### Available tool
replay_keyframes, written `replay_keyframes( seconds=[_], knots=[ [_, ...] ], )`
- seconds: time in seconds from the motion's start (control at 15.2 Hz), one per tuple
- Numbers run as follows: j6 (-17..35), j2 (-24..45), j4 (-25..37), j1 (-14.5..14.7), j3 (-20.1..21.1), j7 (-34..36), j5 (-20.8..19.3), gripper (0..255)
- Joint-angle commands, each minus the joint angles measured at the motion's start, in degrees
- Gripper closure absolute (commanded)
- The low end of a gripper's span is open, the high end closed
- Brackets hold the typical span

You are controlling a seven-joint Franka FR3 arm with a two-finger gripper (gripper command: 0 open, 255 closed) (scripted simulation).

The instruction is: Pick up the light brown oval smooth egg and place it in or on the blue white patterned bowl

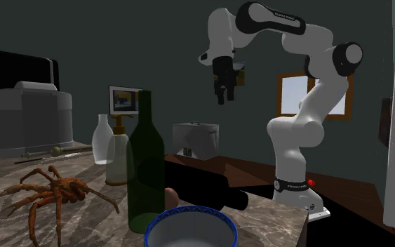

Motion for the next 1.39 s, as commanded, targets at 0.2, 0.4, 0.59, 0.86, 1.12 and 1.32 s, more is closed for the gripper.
replay_keyframes(
  seconds=[0.2, 0.4, 0.59, 0.86, 1.12, 1.32],
  knots=[
    [6.0, 2.9, -2.4, 1.0, 1.6, 0.1, 0.8, 0],
    [11.9, 6.5, -4.1, 2.1, 3.1, 0.2, 1.5, 0],
    [17.8, 10.7, -5.1, 3.1, 4.6, 0.4, 2.1, 0],
    [25.5, 17.2, -5.4, 4.4, 6.7, 0.6, 2.7, 0],
    [32.6, 24.5, -4.3, 5.4, 8.7, 1.0, 2.7, 0],
    [37.5, 30.4, -2.7, 6.1, 10.1, 1.5, 2.3, 0]
  ],
)
